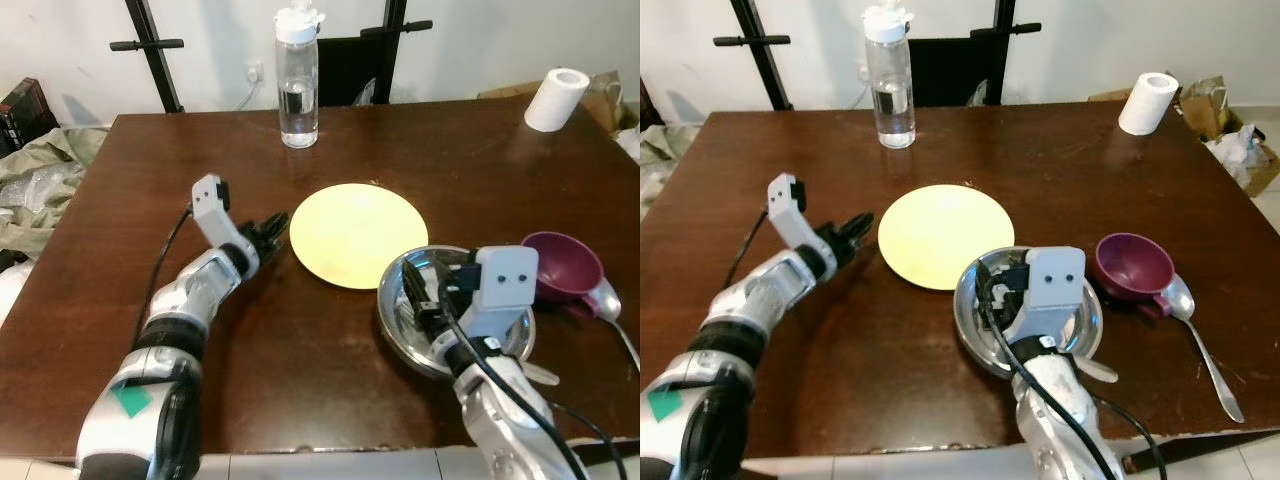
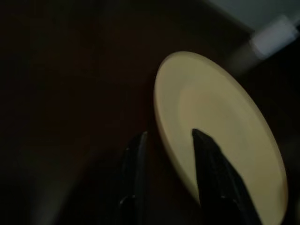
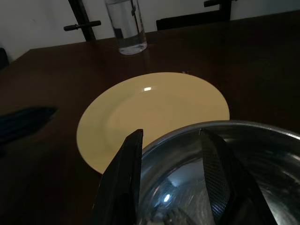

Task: Setting the table

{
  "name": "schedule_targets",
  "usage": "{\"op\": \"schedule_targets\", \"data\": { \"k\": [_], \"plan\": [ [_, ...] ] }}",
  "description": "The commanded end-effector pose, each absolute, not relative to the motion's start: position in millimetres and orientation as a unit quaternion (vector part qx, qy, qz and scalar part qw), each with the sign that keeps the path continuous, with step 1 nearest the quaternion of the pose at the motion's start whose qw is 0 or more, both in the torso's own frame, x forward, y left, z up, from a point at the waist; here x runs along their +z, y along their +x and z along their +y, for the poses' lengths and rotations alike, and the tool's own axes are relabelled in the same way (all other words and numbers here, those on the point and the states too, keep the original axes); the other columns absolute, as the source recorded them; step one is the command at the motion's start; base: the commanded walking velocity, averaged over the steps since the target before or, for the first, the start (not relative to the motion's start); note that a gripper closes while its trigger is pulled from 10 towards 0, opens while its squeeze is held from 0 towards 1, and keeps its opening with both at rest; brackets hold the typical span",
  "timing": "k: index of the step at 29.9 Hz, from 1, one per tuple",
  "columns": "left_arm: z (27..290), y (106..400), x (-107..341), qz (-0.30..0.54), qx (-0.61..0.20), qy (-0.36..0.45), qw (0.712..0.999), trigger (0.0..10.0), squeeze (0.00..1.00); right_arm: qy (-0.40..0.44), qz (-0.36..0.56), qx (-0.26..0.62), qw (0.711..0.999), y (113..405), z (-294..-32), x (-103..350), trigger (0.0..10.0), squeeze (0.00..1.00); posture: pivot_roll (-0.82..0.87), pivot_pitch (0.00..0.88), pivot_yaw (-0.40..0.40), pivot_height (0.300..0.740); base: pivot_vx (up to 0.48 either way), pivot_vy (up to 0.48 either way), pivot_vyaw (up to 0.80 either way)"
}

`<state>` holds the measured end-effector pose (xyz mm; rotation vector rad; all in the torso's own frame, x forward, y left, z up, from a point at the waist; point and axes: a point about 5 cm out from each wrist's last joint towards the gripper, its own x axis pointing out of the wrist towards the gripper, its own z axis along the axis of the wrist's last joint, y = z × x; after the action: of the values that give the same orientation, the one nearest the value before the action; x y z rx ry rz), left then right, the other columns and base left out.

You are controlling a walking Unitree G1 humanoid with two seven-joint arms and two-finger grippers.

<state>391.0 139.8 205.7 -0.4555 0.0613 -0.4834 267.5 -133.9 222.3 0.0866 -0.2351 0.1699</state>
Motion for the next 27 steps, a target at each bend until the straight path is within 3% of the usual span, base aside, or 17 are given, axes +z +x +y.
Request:
{"op": "schedule_targets", "data": {
  "k": [1, 7, 10, 11, 22, 23, 27],
  "plan": [
    [142.5, 383.1, 209.2, 0.025, -0.252, -0.181, 0.95, 10.0, 0.0, 0.042, -0.111, 0.088, 0.989, 266.5, -134.3, 217.9, 10.0, 0.0, -0.05, 0.194, 0.132, 0.74, 0.0, 0.0, 0.0],
    [148.6, 356.2, 213.7, 0.007, -0.27, -0.101, 0.958, 10.0, 0.0, -0.017, -0.105, 0.155, 0.982, 256.5, -129.7, 217.2, 10.0, 0.0, -0.03, 0.182, 0.116, 0.74, 0.0, 0.0, 0.0],
    [152.7, 347.8, 221.6, -0.001, -0.271, -0.082, 0.959, 10.0, 0.0, -0.104, -0.086, 0.205, 0.969, 249.8, -130.8, 213.0, 10.0, 0.0, -0.04, 0.174, 0.108, 0.74, 0.0, 0.0, 0.0],
    [153.7, 346.2, 224.0, -0.005, -0.27, -0.075, 0.96, 10.0, 0.0, -0.126, -0.073, 0.213, 0.966, 249.5, -133.2, 209.7, 10.0, 1.0, -0.04, 0.17, 0.106, 0.74, 0.0, 0.0, 0.0],
    [154.1, 340.2, 229.0, -0.007, -0.262, -0.064, 0.963, 10.0, 0.0, -0.158, -0.016, 0.257, 0.953, 247.4, -142.2, 197.0, 10.0, 1.0, -0.04, 0.162, 0.107, 0.74, 0.0, 0.0, 0.0],
    [153.6, 339.1, 229.3, -0.006, -0.262, -0.064, 0.963, 10.0, 0.0, -0.16, -0.012, 0.259, 0.952, 247.6, -142.5, 196.0, 10.0, 0.0, -0.04, 0.161, 0.106, 0.74, 0.0, 0.0, 0.0],
    [153.0, 336.6, 229.9, -0.003, -0.261, -0.064, 0.963, 10.0, 0.0, -0.159, 0.002, 0.279, 0.947, 247.1, -141.8, 192.8, 10.0, 0.0, -0.04, 0.161, 0.106, 0.74, 0.0, 0.0, 0.0]
  ]
}}
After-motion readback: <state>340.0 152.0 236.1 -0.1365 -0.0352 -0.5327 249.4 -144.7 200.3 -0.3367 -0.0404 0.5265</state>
